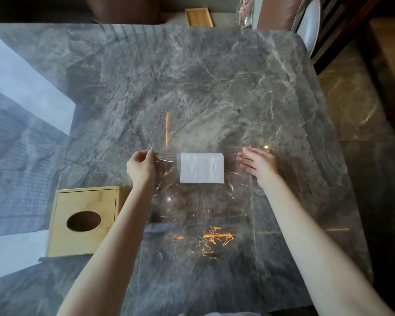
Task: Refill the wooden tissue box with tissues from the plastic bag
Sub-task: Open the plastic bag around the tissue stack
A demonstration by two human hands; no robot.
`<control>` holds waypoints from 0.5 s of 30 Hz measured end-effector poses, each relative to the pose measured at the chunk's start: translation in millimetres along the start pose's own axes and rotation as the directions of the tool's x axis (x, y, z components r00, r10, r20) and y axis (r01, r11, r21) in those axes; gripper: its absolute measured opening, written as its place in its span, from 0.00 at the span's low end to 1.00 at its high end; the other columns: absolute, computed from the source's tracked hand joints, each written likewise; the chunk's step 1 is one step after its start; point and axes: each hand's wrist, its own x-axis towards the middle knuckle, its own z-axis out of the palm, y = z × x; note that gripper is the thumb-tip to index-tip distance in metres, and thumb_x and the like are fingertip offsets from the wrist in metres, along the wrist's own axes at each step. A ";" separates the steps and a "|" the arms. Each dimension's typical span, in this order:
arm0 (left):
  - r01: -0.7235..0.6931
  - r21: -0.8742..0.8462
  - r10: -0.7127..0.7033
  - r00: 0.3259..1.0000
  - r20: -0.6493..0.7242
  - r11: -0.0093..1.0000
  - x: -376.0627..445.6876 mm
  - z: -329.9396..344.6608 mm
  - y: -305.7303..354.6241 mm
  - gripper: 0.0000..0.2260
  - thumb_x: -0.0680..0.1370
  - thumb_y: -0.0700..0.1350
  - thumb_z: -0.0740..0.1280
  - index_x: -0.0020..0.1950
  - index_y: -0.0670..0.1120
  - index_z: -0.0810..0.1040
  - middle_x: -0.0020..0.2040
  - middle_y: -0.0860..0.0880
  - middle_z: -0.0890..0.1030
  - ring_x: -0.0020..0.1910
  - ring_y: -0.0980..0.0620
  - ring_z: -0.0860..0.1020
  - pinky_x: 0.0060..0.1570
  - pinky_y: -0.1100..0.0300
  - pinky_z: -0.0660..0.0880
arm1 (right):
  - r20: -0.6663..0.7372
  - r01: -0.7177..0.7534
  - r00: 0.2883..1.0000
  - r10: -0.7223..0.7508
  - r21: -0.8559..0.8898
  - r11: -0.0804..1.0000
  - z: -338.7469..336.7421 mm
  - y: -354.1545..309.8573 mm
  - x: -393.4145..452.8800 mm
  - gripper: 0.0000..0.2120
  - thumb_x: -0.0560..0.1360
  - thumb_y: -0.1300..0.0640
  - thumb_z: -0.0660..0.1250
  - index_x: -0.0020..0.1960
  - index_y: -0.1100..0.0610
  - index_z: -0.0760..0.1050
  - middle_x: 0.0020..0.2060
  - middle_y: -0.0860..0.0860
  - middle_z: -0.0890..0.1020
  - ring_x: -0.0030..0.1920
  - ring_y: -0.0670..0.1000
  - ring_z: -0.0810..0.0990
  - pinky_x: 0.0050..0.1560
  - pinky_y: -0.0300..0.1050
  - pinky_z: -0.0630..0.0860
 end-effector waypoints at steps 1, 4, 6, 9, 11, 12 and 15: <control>-0.011 -0.015 0.011 1.000 -0.001 1.000 -2.2 0.2 -0.3 0.08 0.75 0.45 0.65 0.48 0.42 0.80 0.50 0.40 0.83 0.52 0.42 0.80 0.57 0.50 0.75 | 0.006 0.008 1.000 -0.008 0.007 1.000 -0.3 1.0 -0.6 0.02 0.73 0.62 0.68 0.45 0.58 0.77 0.33 0.51 0.84 0.32 0.46 0.83 0.34 0.38 0.80; -0.124 0.053 0.124 0.992 -0.007 0.991 -12.7 -2.4 -3.4 0.14 0.78 0.44 0.59 0.61 0.40 0.73 0.53 0.39 0.81 0.56 0.42 0.76 0.56 0.55 0.69 | 0.083 0.006 0.997 -0.007 0.012 1.000 -6.7 2.9 -5.1 0.02 0.75 0.61 0.66 0.47 0.58 0.76 0.41 0.55 0.82 0.40 0.49 0.83 0.39 0.39 0.80; -0.226 0.148 0.226 0.974 0.016 0.963 -22.1 -7.5 -9.7 0.18 0.79 0.42 0.54 0.69 0.39 0.64 0.51 0.38 0.80 0.56 0.40 0.75 0.51 0.56 0.65 | 0.116 -0.003 0.993 0.008 -0.038 0.999 -16.6 4.9 -10.2 0.02 0.74 0.61 0.66 0.46 0.58 0.76 0.42 0.55 0.82 0.39 0.48 0.83 0.41 0.39 0.80; -0.282 0.216 0.279 0.959 0.044 0.935 -32.1 -13.6 -26.0 0.18 0.80 0.41 0.53 0.69 0.38 0.63 0.54 0.35 0.78 0.58 0.37 0.74 0.52 0.55 0.65 | 0.124 -0.027 0.991 0.044 -0.137 0.990 -31.7 14.4 -18.9 0.04 0.72 0.62 0.68 0.47 0.59 0.78 0.41 0.56 0.83 0.36 0.48 0.84 0.39 0.39 0.80; -0.275 0.200 0.275 0.961 0.029 0.940 -35.6 -15.3 -31.5 0.14 0.79 0.41 0.55 0.62 0.36 0.71 0.54 0.35 0.80 0.56 0.39 0.76 0.49 0.60 0.65 | 0.120 -0.057 0.989 0.084 -0.206 0.977 -35.3 21.8 -24.0 0.08 0.71 0.63 0.69 0.50 0.61 0.78 0.41 0.56 0.83 0.37 0.49 0.84 0.39 0.39 0.80; -0.281 0.192 0.282 0.959 0.024 0.940 -36.9 -15.2 -32.2 0.12 0.79 0.40 0.57 0.56 0.36 0.75 0.50 0.36 0.81 0.52 0.41 0.77 0.45 0.62 0.64 | 0.120 -0.073 0.988 0.102 -0.225 0.972 -35.1 24.3 -26.2 0.09 0.71 0.64 0.70 0.51 0.62 0.78 0.40 0.56 0.83 0.37 0.49 0.84 0.38 0.39 0.80; -0.291 0.183 0.289 0.957 0.039 0.939 -39.3 -14.8 -33.4 0.10 0.77 0.40 0.60 0.44 0.37 0.79 0.42 0.39 0.82 0.41 0.46 0.77 0.41 0.62 0.64 | 0.119 -0.081 0.987 0.108 -0.215 0.973 -32.5 27.5 -31.5 0.10 0.70 0.65 0.69 0.51 0.63 0.78 0.34 0.52 0.84 0.32 0.46 0.83 0.35 0.37 0.80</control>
